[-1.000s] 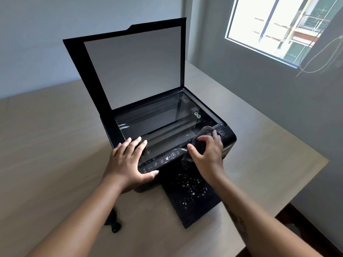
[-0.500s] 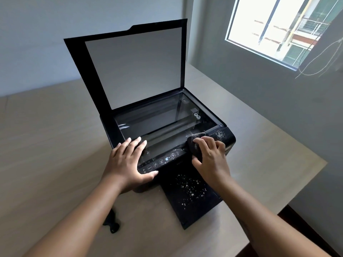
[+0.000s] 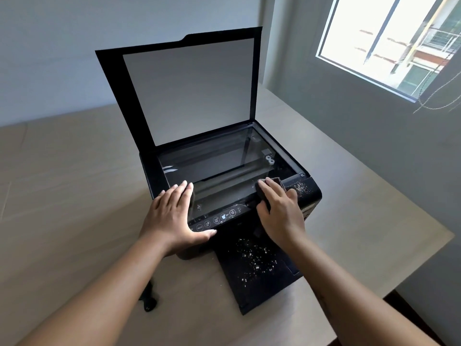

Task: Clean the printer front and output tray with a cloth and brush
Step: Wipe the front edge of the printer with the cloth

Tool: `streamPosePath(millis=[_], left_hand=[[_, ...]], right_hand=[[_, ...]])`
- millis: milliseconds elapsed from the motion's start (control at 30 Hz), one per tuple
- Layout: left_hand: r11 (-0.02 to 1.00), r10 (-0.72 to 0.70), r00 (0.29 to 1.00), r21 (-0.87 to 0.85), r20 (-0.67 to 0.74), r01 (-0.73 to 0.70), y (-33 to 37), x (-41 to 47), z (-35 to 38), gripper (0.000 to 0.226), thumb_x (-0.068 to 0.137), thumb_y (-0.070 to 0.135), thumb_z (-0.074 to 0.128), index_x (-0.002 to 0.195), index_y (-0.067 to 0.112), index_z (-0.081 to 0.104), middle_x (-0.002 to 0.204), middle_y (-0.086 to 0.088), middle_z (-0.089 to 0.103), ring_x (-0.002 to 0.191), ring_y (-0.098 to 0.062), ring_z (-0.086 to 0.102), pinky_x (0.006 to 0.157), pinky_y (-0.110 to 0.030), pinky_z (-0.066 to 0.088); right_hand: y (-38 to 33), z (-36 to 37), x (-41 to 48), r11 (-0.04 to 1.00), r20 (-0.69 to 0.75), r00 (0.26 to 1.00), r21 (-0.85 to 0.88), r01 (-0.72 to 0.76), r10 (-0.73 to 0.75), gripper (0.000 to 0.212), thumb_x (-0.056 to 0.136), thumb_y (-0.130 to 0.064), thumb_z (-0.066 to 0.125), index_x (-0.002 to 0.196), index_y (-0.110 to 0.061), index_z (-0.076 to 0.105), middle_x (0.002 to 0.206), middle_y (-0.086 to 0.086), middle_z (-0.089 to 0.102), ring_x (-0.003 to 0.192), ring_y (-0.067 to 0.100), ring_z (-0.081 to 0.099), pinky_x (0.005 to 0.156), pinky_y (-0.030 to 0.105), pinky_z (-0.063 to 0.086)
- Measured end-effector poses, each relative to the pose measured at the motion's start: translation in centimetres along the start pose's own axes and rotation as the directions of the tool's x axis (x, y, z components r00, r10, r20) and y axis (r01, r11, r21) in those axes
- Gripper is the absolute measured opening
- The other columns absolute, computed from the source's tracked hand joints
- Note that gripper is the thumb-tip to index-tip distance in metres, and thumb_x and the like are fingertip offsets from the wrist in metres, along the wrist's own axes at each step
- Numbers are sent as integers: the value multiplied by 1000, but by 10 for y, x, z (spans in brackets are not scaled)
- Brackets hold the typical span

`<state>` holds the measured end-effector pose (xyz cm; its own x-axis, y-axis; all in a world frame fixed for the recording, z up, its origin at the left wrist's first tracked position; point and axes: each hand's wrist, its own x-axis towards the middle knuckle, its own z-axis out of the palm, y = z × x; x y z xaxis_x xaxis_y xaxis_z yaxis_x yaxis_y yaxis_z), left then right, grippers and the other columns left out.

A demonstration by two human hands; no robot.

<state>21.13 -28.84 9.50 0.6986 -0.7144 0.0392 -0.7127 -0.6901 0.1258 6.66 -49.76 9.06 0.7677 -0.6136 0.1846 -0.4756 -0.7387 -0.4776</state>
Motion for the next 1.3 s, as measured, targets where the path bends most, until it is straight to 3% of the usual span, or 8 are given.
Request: streamPosePath(millis=[167, 300, 433, 633, 833, 1067, 1200, 1300], left_hand=[[999, -21, 1000, 49, 13, 20, 2, 1, 0, 130, 53, 97, 25, 155, 20, 4, 163, 5, 2, 149, -14, 1, 121, -36, 0], [997, -60, 997, 60, 52, 57, 6, 3, -1, 135, 50, 100, 23, 155, 19, 0, 163, 4, -3, 149, -15, -2, 121, -36, -2], [992, -94, 994, 91, 58, 89, 11, 2, -4, 138, 47, 103, 17, 155, 19, -4, 163, 4, -6, 149, -14, -5, 121, -35, -4], [991, -105, 993, 91, 53, 100, 12, 0, -4, 132, 53, 99, 26, 155, 20, -4, 163, 7, -7, 149, -10, -7, 121, -33, -5], [990, -110, 992, 97, 62, 104, 13, 2, -4, 131, 54, 98, 26, 155, 20, -3, 163, 7, -5, 149, -11, -6, 121, -35, -1], [990, -119, 991, 81, 58, 114, 15, 1, -7, 132, 53, 97, 29, 155, 19, 1, 163, 6, -1, 149, -12, -2, 121, -36, -1], [990, -114, 992, 91, 56, 108, 15, 1, -6, 132, 52, 98, 26, 155, 19, 1, 163, 6, -1, 149, -13, -2, 121, -36, 0], [991, -105, 994, 84, 43, 101, 14, 1, -5, 132, 53, 98, 27, 155, 18, 2, 163, 5, -1, 149, -14, -2, 121, -35, 0]], right_hand=[[37, -18, 12, 960, 192, 941, 59, 274, -280, 51, 87, -21, 49, 135, -38, 49, 143, -23, 44, 117, 22, 47, 95, 36, 46], [2, -11, 11, 998, 130, 990, 29, 56, -60, 50, 89, -26, 47, 138, -35, 44, 147, -20, 40, 117, 20, 46, 88, 36, 49], [-4, -8, 4, 960, 228, 932, 59, 274, -280, 51, 88, -28, 48, 138, -38, 43, 148, -25, 36, 115, 17, 48, 87, 35, 50], [8, -9, 12, 986, 153, 974, 29, 165, -168, 51, 89, -25, 49, 139, -34, 44, 147, -20, 40, 111, 20, 51, 80, 34, 50], [25, -16, 18, 914, 245, 881, 84, 396, -404, 52, 86, -25, 50, 135, -40, 46, 142, -26, 41, 111, 16, 52, 78, 37, 55], [15, 5, -19, 950, 130, 943, 113, 292, -306, 54, 82, -17, 56, 135, -24, 51, 138, -9, 48, 109, 25, 55, 78, 38, 56], [29, -10, -8, 938, 133, 932, -36, 345, -338, 52, 81, -19, 60, 131, -33, 51, 129, -15, 49, 99, 21, 55, 58, 38, 55], [11, 0, -18, 968, 62, 973, 129, 215, -224, 49, 81, -11, 59, 128, -24, 56, 129, -11, 52, 106, 22, 56, 78, 39, 55]])
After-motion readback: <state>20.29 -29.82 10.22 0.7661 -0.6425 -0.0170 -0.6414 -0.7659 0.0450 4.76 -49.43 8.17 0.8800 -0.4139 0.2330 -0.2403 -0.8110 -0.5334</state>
